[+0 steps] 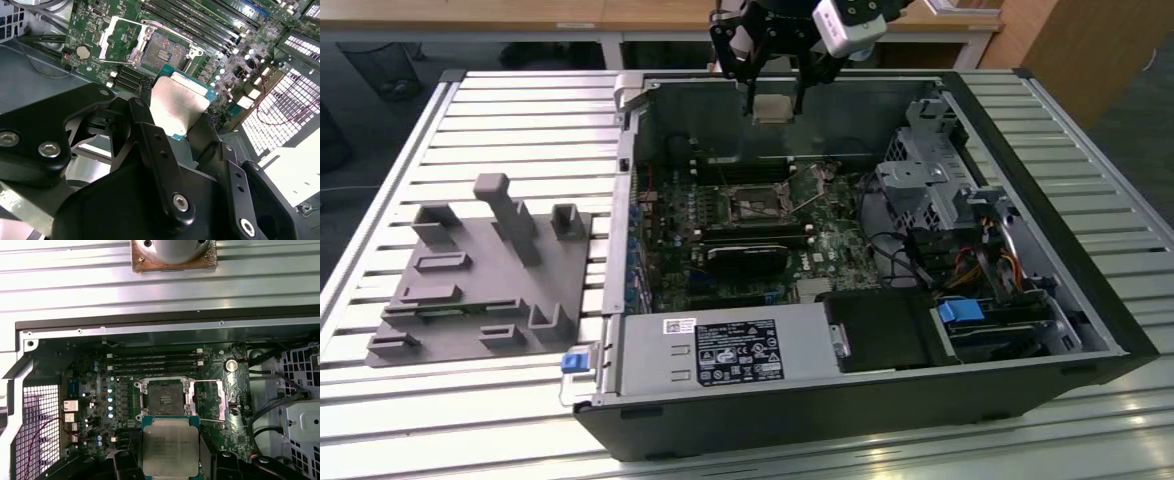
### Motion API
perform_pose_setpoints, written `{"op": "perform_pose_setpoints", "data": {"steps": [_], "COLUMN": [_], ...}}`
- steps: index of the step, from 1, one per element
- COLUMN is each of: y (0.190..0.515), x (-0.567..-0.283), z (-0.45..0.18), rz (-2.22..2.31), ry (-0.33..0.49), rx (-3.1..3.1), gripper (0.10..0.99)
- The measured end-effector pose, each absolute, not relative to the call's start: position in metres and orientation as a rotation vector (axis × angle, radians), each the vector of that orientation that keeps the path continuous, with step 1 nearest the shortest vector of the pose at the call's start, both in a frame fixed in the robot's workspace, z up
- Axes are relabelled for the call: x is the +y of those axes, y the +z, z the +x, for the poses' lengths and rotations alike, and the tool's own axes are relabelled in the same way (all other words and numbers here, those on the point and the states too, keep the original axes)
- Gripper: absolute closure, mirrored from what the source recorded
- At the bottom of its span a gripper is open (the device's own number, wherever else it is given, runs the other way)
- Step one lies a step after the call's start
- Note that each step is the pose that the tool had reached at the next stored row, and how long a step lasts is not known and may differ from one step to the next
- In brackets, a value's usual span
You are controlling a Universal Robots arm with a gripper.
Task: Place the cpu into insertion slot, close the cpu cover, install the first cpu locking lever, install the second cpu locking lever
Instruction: 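Place the cpu into insertion slot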
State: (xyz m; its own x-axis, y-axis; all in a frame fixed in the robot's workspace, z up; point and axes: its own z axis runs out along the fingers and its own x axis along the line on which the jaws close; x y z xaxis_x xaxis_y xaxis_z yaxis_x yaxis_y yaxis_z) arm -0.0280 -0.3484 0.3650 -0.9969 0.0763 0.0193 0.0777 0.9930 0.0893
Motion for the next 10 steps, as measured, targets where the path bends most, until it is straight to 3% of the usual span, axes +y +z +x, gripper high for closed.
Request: {"op": "perform_pose_setpoints", "data": {"steps": [10], "y": [0.3650], "x": [-0.3484], "z": [-0.0280], "rz": [-0.134], "ry": [-0.141], "rx": [-3.120], "gripper": [0.549]}}
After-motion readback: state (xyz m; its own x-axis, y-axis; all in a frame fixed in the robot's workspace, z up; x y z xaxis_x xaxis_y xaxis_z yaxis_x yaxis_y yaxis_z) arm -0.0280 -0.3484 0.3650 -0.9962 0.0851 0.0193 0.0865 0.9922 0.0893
